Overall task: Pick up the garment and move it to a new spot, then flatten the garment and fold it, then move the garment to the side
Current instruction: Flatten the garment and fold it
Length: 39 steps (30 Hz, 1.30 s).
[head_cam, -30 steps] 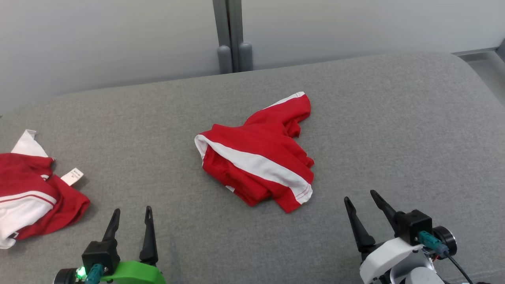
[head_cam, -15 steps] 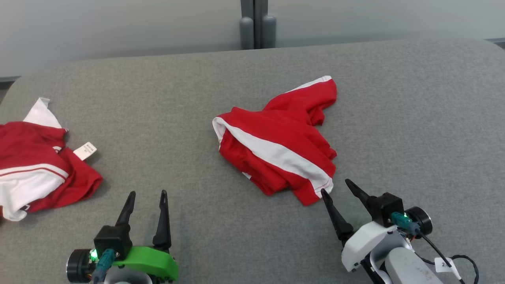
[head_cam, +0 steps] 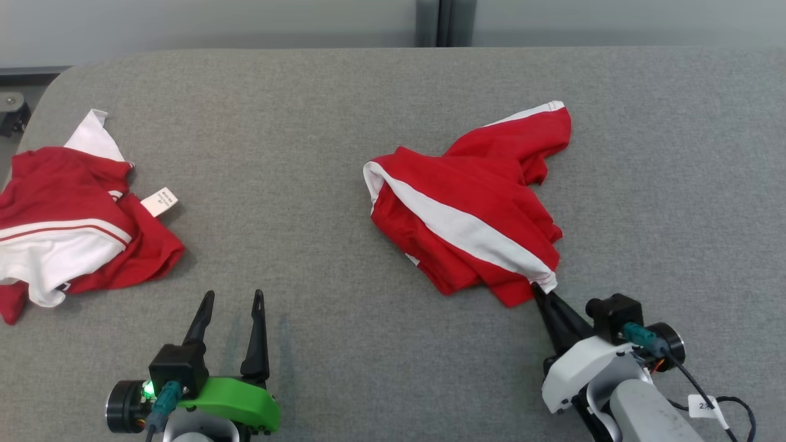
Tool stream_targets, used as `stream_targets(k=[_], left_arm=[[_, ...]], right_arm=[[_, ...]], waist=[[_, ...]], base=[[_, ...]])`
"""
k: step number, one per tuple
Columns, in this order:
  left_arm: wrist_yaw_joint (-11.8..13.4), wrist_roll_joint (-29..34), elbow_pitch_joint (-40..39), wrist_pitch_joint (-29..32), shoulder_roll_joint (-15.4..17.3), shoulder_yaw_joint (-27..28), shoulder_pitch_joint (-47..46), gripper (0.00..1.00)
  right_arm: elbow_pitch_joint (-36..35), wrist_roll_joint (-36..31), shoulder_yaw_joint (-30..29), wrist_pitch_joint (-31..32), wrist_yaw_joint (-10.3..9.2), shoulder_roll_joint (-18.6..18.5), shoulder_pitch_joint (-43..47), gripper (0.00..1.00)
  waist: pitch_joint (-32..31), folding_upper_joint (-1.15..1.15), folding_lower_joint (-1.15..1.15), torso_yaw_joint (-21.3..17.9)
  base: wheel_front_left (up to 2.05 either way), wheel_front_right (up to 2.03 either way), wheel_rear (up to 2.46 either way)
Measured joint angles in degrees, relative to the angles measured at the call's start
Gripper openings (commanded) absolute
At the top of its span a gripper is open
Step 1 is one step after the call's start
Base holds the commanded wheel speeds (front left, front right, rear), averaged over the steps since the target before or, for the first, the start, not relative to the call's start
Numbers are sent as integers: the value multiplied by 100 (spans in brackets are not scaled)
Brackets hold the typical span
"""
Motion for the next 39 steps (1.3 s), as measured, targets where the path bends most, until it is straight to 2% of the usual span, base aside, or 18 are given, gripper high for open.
stream_targets(k=[6,11,14,18,20,21,24,32,36,39], left_arm=[[-46,37,-52,0,0,-68,-13,100],[-88,20,-85,0,0,-302,-19,100],[-88,-38,-69,0,-2,-432,-19,100],[-88,-93,-32,0,-3,-611,-19,100],[-88,-119,-7,0,-3,-695,-19,100],[-88,-127,2,0,-3,-724,-19,100],[-89,-223,13,0,-3,-788,-80,100],[-209,-1073,102,0,-3,-1220,-733,100],[-252,-1728,356,0,-5,-1688,-1265,100],[-265,-1993,552,0,-7,-2162,-1682,100]], right_arm=[[-453,-92,-627,0,0,-69,71,0],[-735,-5,-1002,-1,0,-561,165,0],[-709,47,-1172,-1,0,-875,163,0],[-231,46,-1215,0,0,-1121,153,0],[-34,33,-1236,-1,0,-1152,77,49],[-9,26,-1278,0,0,-1145,56,100],[-108,-81,-1473,0,-1,-1021,16,100],[-859,-426,-1805,-1,0,-559,36,100],[-1060,-492,-1777,0,-1,-404,23,100],[-1125,-519,-1686,0,0,-333,-49,100]], waist=[[-49,0,0,-104],[-122,0,0,-241],[-170,0,0,-337],[-232,0,0,-445],[-249,0,0,-484],[-252,0,0,-497],[-232,0,0,-524],[37,0,0,-614],[250,0,0,-685],[405,0,0,-758]], base=[[0,0,0],[0,0,0],[0,0,0],[0,0,0],[0,0,0],[0,0,0],[0,0,0],[0,0,0],[0,0,0],[0,0,0]])
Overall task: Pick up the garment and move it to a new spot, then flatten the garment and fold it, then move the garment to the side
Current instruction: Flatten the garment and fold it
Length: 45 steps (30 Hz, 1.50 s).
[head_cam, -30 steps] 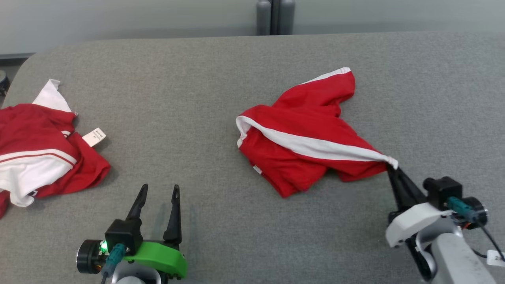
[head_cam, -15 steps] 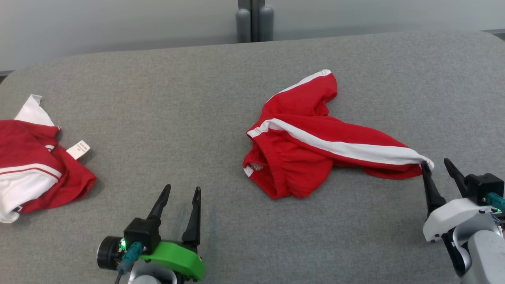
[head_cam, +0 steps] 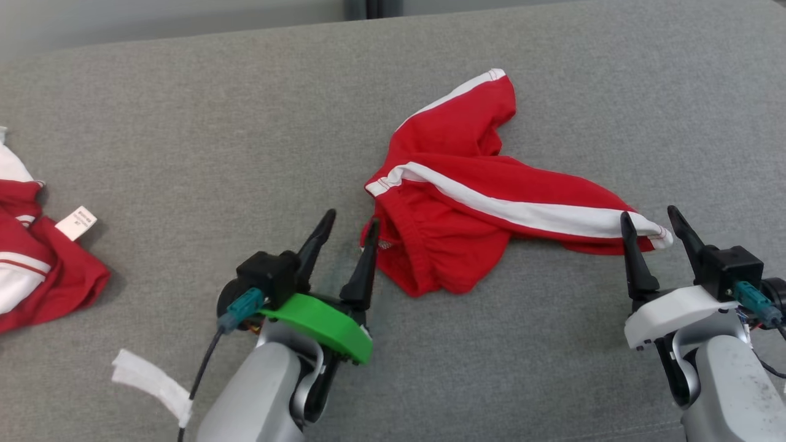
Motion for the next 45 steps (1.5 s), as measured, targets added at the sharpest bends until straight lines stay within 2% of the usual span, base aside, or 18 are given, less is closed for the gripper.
stream_targets(k=[5,11,12,13,14,23,31,35,36,37,38,43,45], left_arm=[[-1,-466,423,0,-8,-628,-465,100],[-1,-1012,812,0,-4,-907,-866,100],[-1,-1011,799,0,-5,-905,-887,97],[-1,-1011,788,0,-5,-904,-906,14],[-1,-1013,771,0,-3,-904,-907,0],[-2,-1067,436,0,67,-1100,-598,0],[-2,-1366,424,1,437,-1471,-85,0],[-3,-1400,543,1,621,-1424,132,0],[-3,-1395,592,0,656,-1311,202,19],[-3,-1361,649,1,688,-1199,267,70],[-3,-1293,693,0,704,-1070,345,100],[11,-749,634,1,653,-104,776,100],[142,-249,399,0,598,428,982,100]], right_arm=[[-33,-9,108,0,0,69,-113,100],[-45,-40,218,0,-1,140,-194,100],[-45,-41,222,0,0,147,-203,100],[-45,-41,229,0,-1,151,-205,100],[-43,-41,230,0,-1,157,-205,100],[64,-58,172,0,0,123,-56,100],[292,-56,141,0,-1,98,197,100],[326,-46,181,0,0,134,309,100],[330,-45,203,0,0,146,341,100],[337,-43,221,0,-1,158,378,100],[345,-33,243,0,-1,171,415,100],[291,58,335,0,-1,212,604,100],[214,99,374,0,0,254,719,100]], waist=[[235,0,0,-148],[441,0,0,-317],[454,0,0,-327],[464,0,0,-334],[462,0,0,-333],[215,0,0,-110],[-241,0,0,256],[-490,0,0,398],[-557,0,0,429],[-623,0,0,456],[-689,0,0,479],[-947,0,0,523],[-1034,0,0,510]], base=[[0,0,0],[0,0,0],[0,0,0],[0,0,0],[0,0,0],[0,0,0],[0,0,0],[0,0,0],[0,0,0],[0,0,0],[0,0,0],[0,0,0],[0,0,0]])
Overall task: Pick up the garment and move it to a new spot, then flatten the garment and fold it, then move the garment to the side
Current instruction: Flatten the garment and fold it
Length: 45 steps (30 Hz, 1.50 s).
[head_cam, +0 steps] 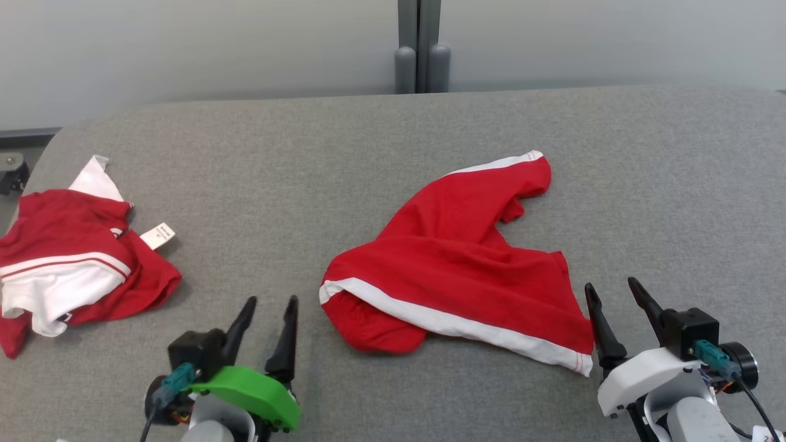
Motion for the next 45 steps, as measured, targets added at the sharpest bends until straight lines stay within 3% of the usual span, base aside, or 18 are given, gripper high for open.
stream_targets(k=[5,10,19,28,29,31,34,35,45], left_arm=[[138,1007,-495,1,-249,914,536,100],[177,1770,-824,0,-436,1438,785,100],[-7,2078,-782,0,-578,1647,898,100],[-30,1964,-775,0,-584,1493,899,100],[-33,1957,-775,0,-584,1479,898,100],[-33,1926,-775,0,-586,1458,898,100],[-34,1911,-761,0,-586,1421,896,100],[-40,1901,-759,0,-586,1416,894,100],[-124,1604,-781,0,-588,964,815,100]], right_arm=[[-162,46,20,-1,-1,37,250,100],[-113,107,69,0,-1,51,450,100],[182,207,506,0,-1,67,594,100],[466,264,728,-1,-1,15,628,100],[493,275,743,-1,-1,10,627,98],[555,296,791,-1,-1,1,623,53],[635,323,833,0,-1,-11,597,20],[642,328,834,0,-1,-15,590,0],[178,371,285,-1,-1,-188,399,0]], waist=[[-144,0,0,-88],[-225,0,0,-187],[-170,0,0,-186],[-88,0,0,-96],[-77,0,0,-88],[-59,0,0,-75],[-22,0,0,-59],[-11,0,0,-56],[142,0,0,-69]], base=[[0,0,0],[0,0,0],[0,0,0],[0,0,0],[0,0,0],[0,0,0],[0,0,0],[0,0,0],[0,0,0]])
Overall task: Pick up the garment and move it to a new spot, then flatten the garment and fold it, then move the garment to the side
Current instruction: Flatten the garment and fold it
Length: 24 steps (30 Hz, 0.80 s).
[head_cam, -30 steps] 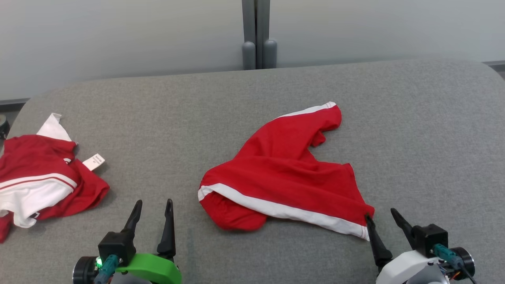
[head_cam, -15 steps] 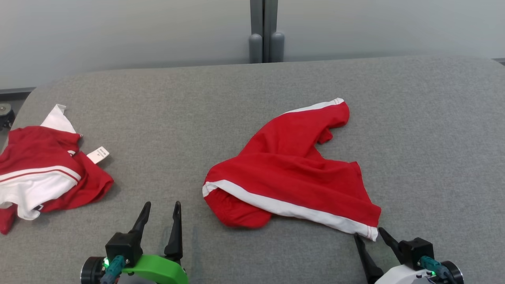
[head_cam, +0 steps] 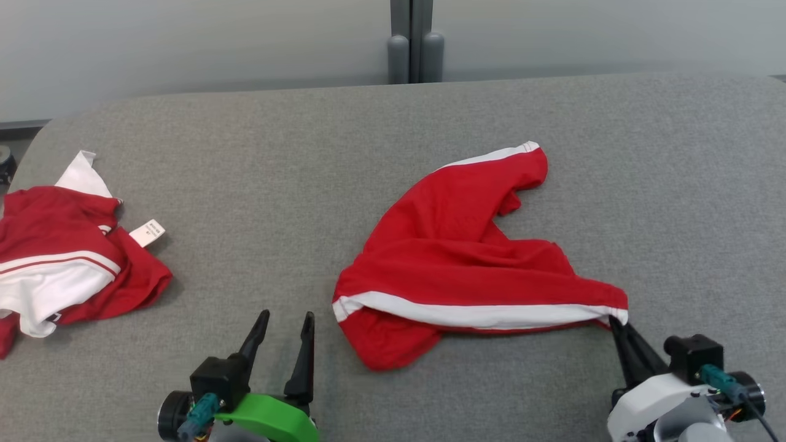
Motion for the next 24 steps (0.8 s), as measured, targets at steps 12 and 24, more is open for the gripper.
stream_targets(k=[12,24], left_arm=[[-20,-1696,141,1,14,-1692,-224,100],[-20,-2518,538,0,333,-2249,-602,100]], right_arm=[[100,-207,-500,1,1,-218,-336,0],[130,-297,-548,1,0,-163,-381,0]], waist=[[92,0,0,66],[174,0,0,51]], base=[[0,0,0],[0,0,0]])
